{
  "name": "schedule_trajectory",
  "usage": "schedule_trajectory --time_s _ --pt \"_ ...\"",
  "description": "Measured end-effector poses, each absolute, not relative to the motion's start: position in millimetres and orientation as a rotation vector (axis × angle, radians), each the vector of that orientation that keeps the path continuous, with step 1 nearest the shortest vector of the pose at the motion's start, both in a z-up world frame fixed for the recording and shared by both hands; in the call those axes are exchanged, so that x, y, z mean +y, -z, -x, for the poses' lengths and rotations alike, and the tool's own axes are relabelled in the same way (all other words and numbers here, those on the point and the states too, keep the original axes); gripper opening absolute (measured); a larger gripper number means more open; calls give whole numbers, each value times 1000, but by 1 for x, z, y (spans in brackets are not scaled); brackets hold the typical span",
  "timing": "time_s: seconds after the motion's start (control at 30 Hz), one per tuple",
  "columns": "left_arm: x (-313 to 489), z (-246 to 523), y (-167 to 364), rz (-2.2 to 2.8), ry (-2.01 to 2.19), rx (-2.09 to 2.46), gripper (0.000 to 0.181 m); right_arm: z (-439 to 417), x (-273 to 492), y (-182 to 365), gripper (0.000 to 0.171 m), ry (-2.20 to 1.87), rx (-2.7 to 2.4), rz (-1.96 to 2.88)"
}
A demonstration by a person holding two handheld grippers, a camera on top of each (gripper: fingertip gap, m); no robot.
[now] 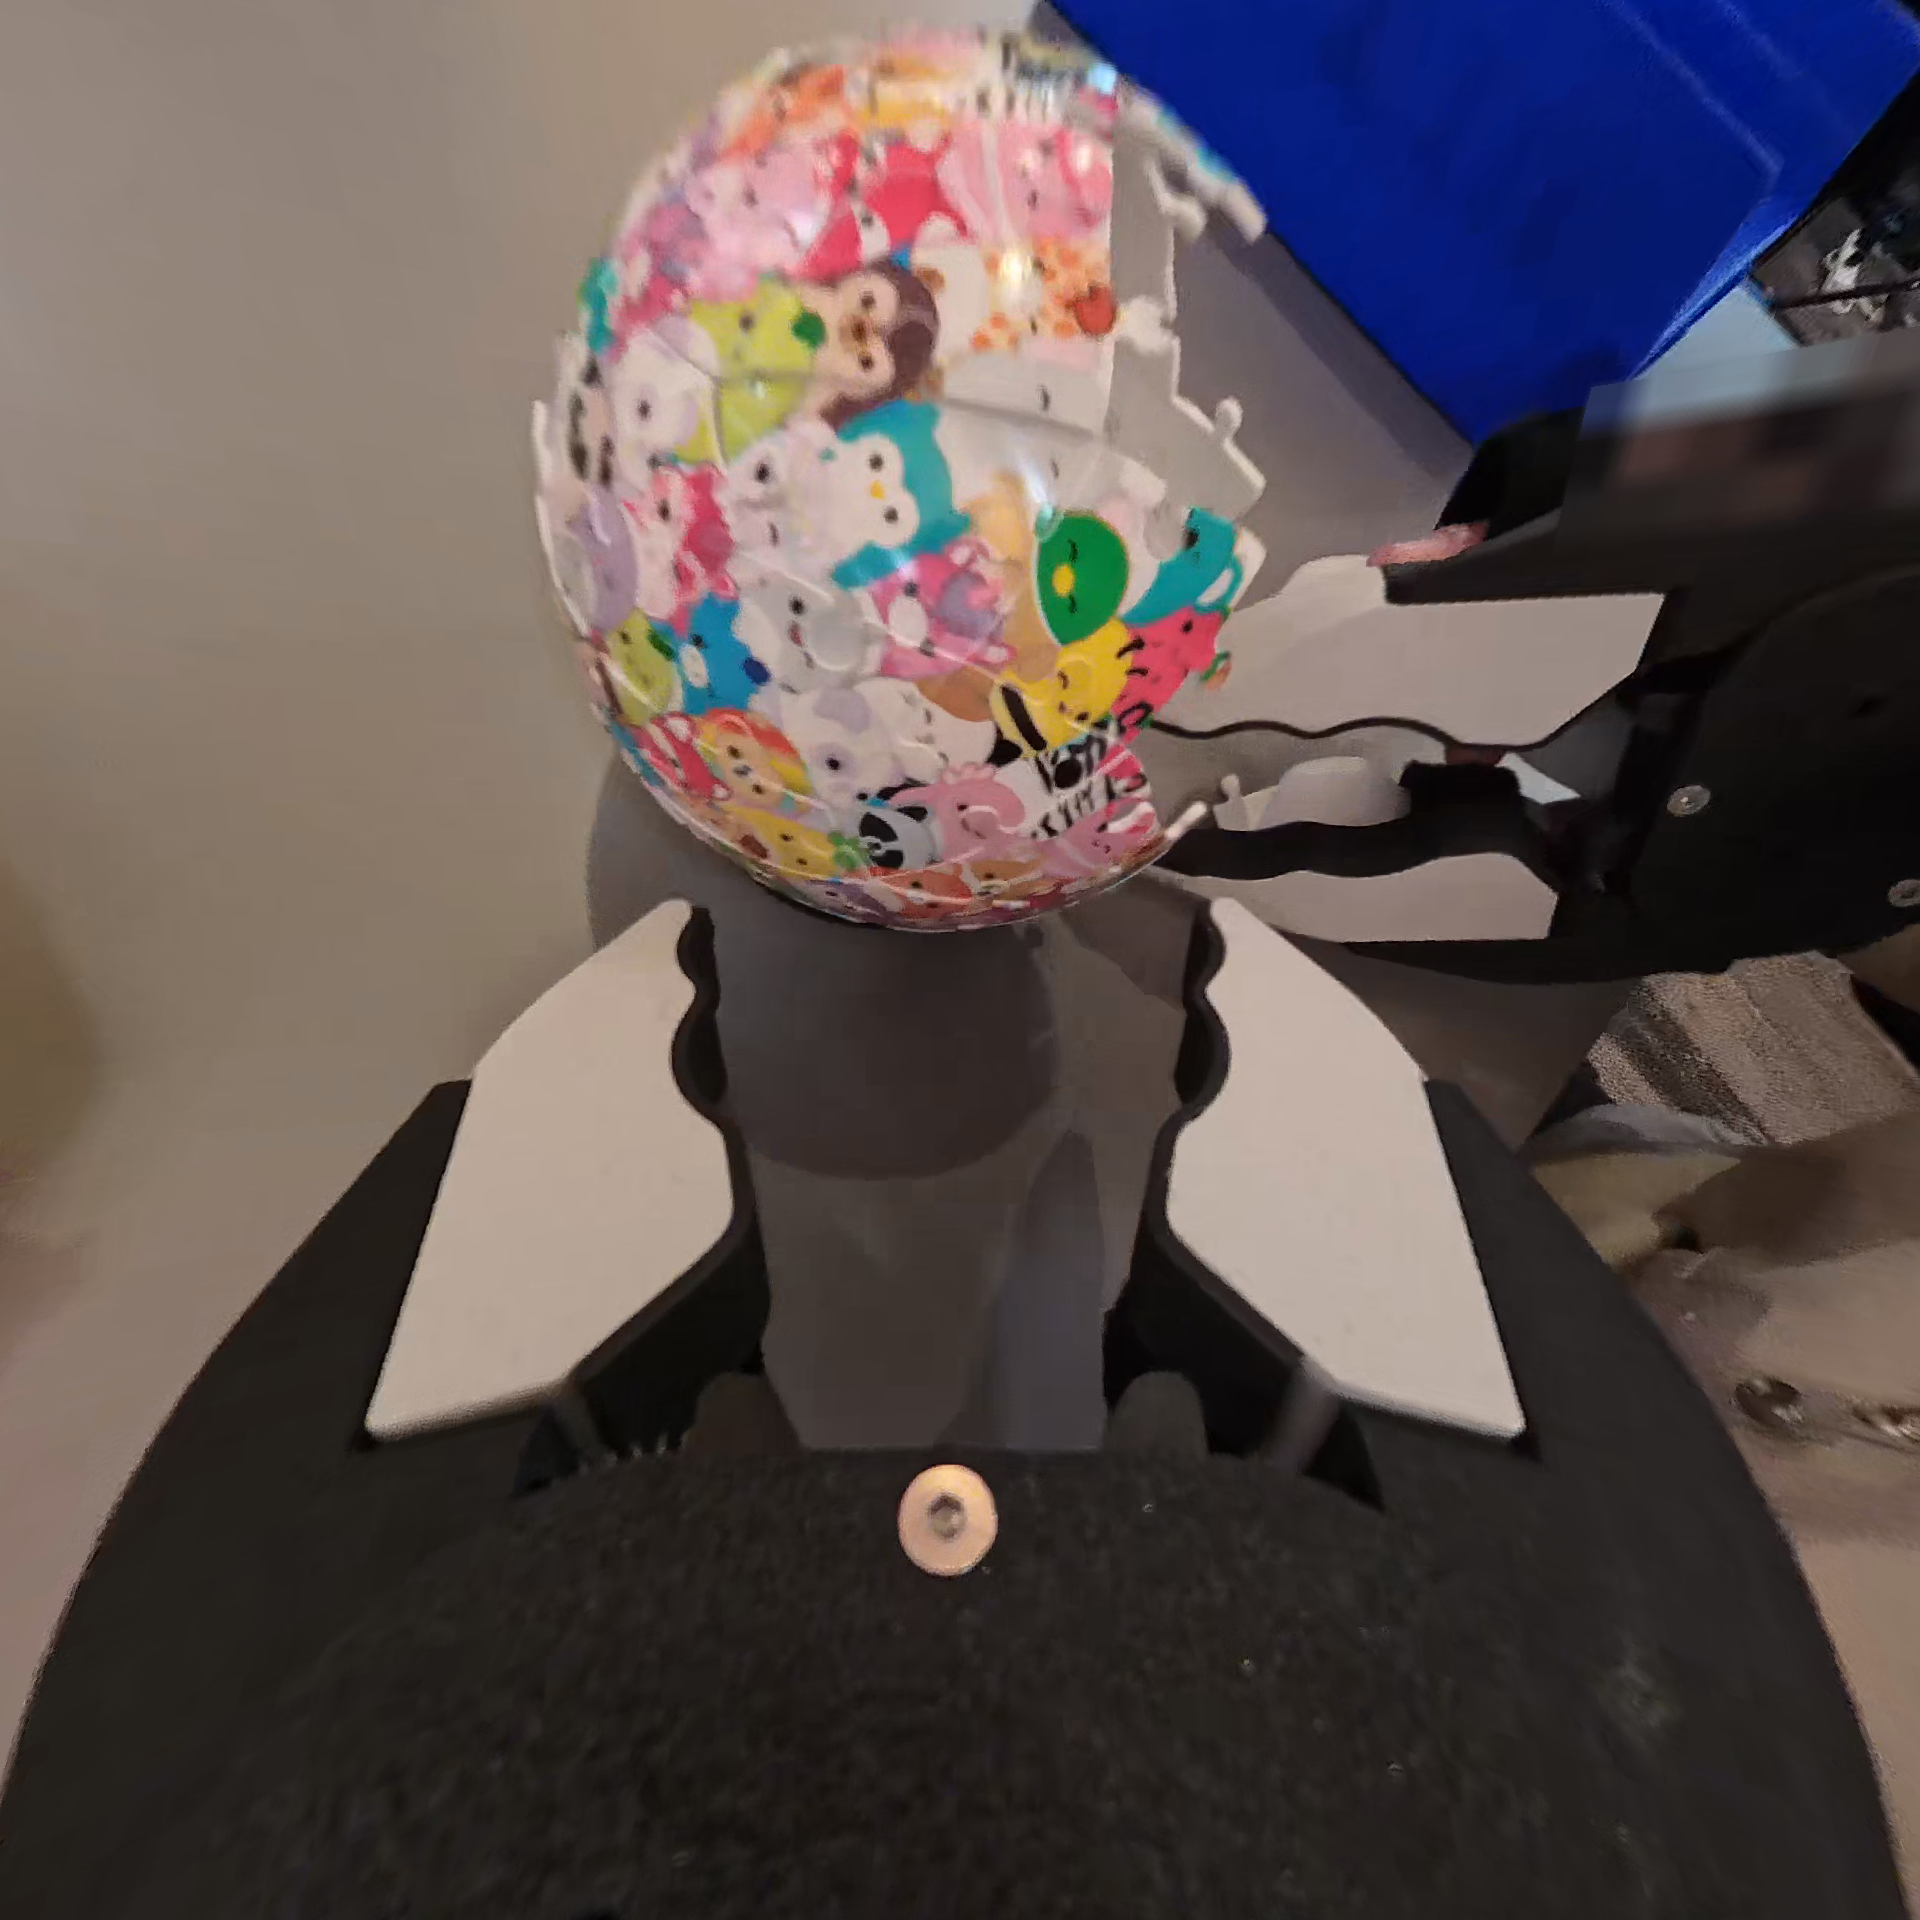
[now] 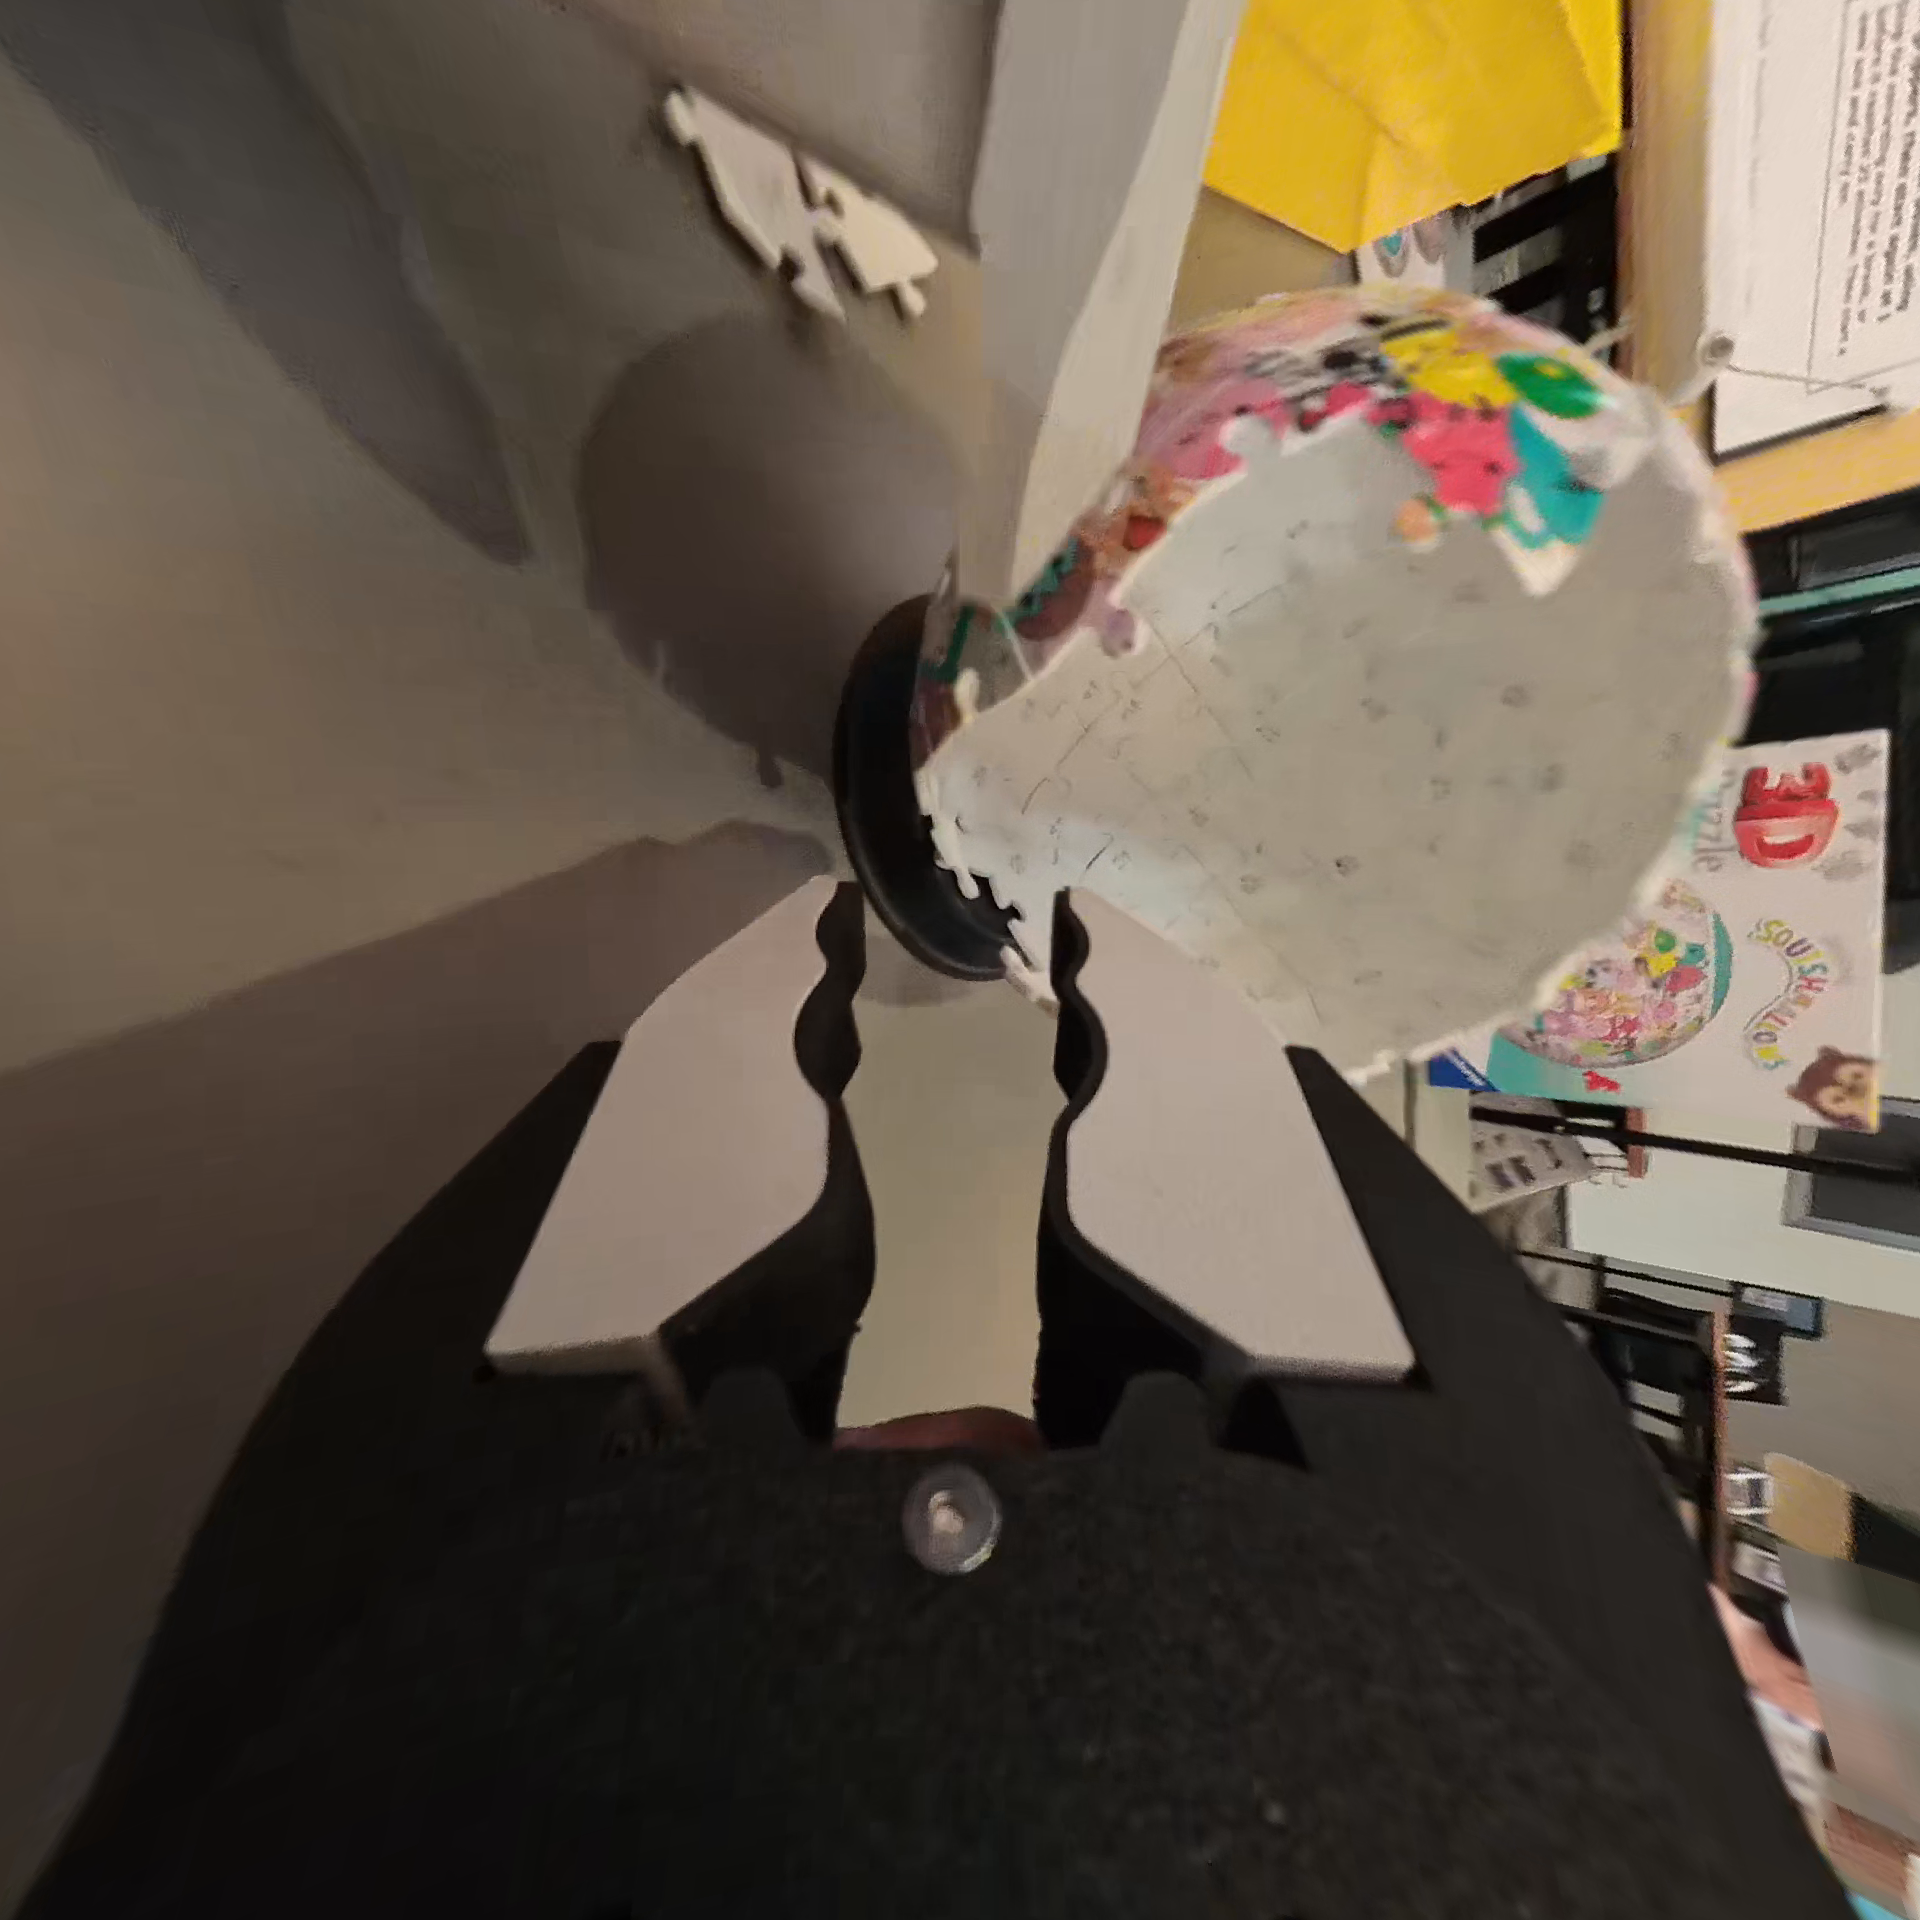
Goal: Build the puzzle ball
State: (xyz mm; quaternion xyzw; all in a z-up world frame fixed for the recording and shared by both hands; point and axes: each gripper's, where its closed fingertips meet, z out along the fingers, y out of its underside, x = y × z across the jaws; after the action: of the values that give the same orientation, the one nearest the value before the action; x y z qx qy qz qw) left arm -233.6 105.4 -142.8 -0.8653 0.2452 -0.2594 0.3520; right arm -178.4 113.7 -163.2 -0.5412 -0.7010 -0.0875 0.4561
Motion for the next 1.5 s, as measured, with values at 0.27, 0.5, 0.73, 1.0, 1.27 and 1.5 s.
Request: schedule_trajectory --time_s 0.27,0.5,0.73,1.0,1.27,1.5 --pt "119 224 158 2244 622 636 101 183 124 178 26 305 -1732 1324" --pt "121 225 158 2248 568 717 93 186 117 166 23 350 -1734 1260" --pt "120 228 150 2233 613 697 87 187 112 182 22 315 -1716 1289" --pt "120 229 151 2231 616 738 93 192 117 183 19 321 -1708 1296" --pt "126 231 152 2245 587 748 91 188 126 182 20 409 -1700 1283" --pt "131 232 155 2257 588 739 93 184 132 178 24 360 -1660 1312"
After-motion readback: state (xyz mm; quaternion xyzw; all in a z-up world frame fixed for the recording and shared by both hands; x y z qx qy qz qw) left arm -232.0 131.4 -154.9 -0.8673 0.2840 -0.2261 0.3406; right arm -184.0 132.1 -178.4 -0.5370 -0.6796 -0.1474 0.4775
